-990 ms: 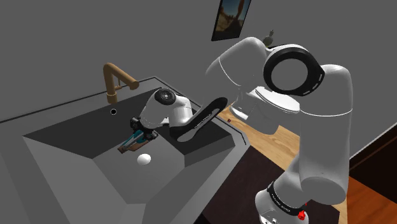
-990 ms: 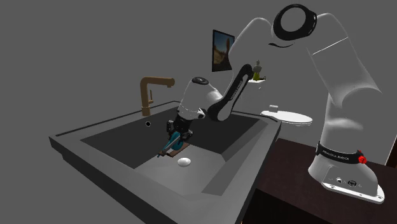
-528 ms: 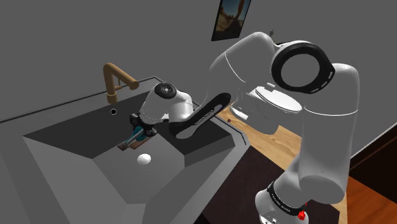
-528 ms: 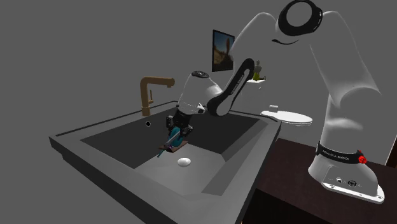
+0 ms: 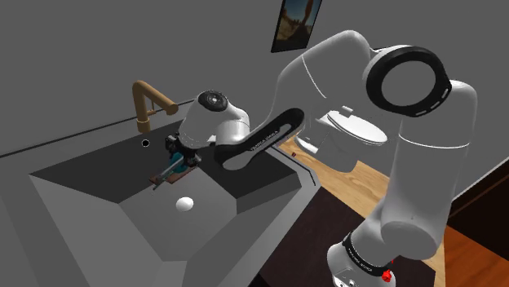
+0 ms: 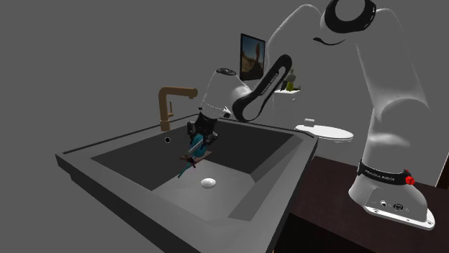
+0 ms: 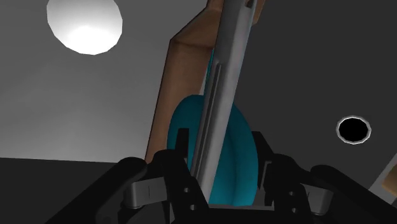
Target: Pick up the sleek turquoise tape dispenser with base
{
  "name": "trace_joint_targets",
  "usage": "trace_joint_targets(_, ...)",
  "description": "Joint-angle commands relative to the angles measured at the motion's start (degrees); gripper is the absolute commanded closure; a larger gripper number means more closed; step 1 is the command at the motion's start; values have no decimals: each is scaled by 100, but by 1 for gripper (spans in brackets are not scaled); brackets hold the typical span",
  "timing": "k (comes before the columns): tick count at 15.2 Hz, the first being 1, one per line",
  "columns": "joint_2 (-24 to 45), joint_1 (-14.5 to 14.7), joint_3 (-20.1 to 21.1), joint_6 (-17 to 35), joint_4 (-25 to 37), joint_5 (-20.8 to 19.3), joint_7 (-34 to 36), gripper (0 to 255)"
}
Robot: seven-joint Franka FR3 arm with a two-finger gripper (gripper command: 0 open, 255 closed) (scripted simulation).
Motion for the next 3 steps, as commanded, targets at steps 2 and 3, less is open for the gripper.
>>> trace_joint_targets(2,-135,-91,122,-96,-37,163,-143,255)
trace_joint_targets(3,-135,-91,122,-96,-37,164,-143,255)
